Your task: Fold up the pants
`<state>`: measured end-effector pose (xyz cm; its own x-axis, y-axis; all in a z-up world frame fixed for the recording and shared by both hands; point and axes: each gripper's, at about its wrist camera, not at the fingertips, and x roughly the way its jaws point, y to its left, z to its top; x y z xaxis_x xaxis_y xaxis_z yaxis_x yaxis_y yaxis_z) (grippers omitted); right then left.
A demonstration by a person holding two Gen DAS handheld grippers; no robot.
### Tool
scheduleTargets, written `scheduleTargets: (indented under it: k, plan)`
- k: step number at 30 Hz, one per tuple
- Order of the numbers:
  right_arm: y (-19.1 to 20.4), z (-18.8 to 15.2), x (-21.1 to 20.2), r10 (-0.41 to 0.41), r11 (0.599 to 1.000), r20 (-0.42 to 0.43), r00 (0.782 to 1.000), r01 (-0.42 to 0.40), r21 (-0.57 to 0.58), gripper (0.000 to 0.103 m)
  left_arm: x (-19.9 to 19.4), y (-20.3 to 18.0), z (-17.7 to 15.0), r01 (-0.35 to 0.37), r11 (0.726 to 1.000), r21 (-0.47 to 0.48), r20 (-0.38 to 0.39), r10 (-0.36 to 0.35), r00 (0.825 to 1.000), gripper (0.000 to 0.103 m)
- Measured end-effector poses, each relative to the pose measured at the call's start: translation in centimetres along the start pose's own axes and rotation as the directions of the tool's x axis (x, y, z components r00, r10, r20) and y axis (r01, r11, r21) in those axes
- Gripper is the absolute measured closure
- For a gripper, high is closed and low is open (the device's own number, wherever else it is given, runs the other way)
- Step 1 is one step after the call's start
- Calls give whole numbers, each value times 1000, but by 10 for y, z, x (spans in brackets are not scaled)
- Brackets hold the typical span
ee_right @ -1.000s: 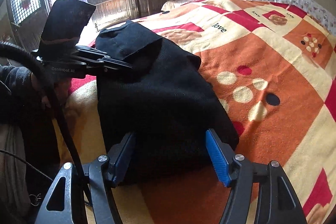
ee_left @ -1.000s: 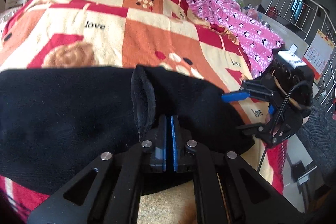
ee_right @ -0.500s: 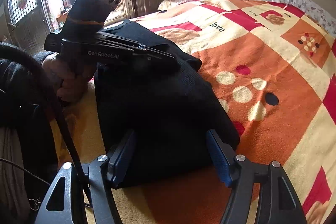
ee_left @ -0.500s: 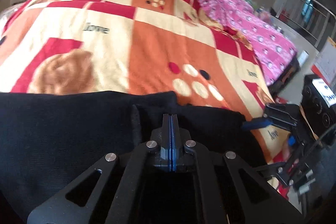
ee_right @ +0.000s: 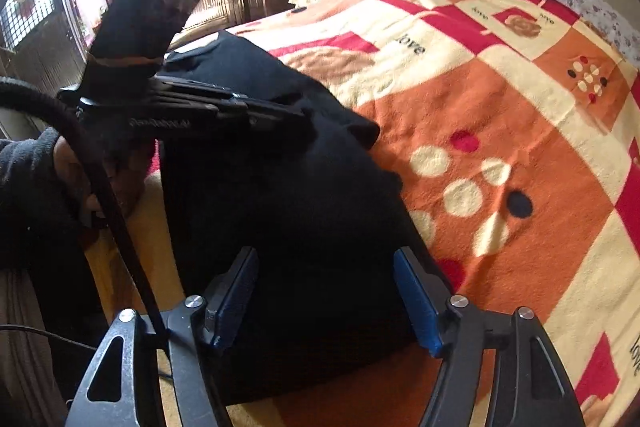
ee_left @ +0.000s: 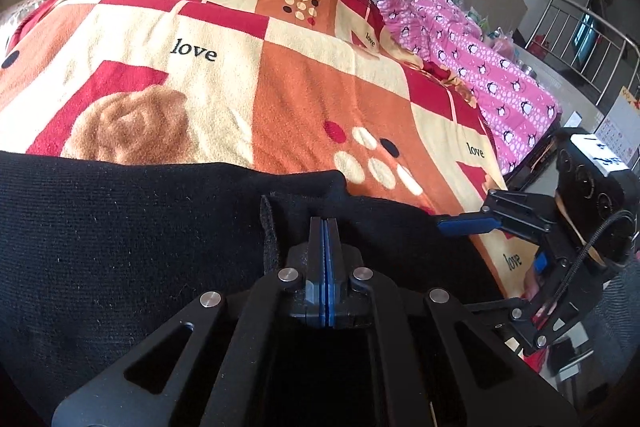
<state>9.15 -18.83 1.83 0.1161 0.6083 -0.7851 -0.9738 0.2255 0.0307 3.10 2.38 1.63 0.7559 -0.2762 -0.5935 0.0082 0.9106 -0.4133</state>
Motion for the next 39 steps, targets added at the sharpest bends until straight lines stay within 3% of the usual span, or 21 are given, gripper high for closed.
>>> scheduleTargets:
  k: [2, 6, 9, 11, 13, 17, 21, 39]
  plan:
    - [-4, -2, -1, 11, 1000, 17, 1000, -12, 25, 30, 0, 0, 0, 7, 1000, -3, 3, -7, 1000, 101]
    - [8, 11, -11, -42, 999, -39, 998, 42, 7, 34, 0, 2, 0, 26, 999, -19, 5, -26, 1000, 101]
    - [19, 19, -21, -43, 999, 35, 998, 43, -2, 34, 0, 5, 0, 45, 998, -36, 4, -45, 999, 101]
    - [22, 15, -1, -40, 999, -15, 999, 40, 0, 33, 0, 7, 0, 58, 997, -48, 4, -57, 998, 101]
    - [15, 8, 3, -23, 998, 42, 999, 21, 62, 26, 0, 9, 0, 74, 995, -62, 3, -74, 997, 101]
    - [10, -5, 0, -10, 995, 130, 991, -2, 96, 24, 0, 11, 1, 89, 993, -75, 6, -89, 996, 101]
    - [15, -6, -3, -55, 995, 126, 991, 44, 89, 19, -1, 9, 0, 85, 994, -67, 10, -84, 996, 101]
    - [10, -3, 3, -58, 993, 114, 992, 46, 110, 15, 0, 7, 0, 107, 991, -78, 13, -106, 994, 101]
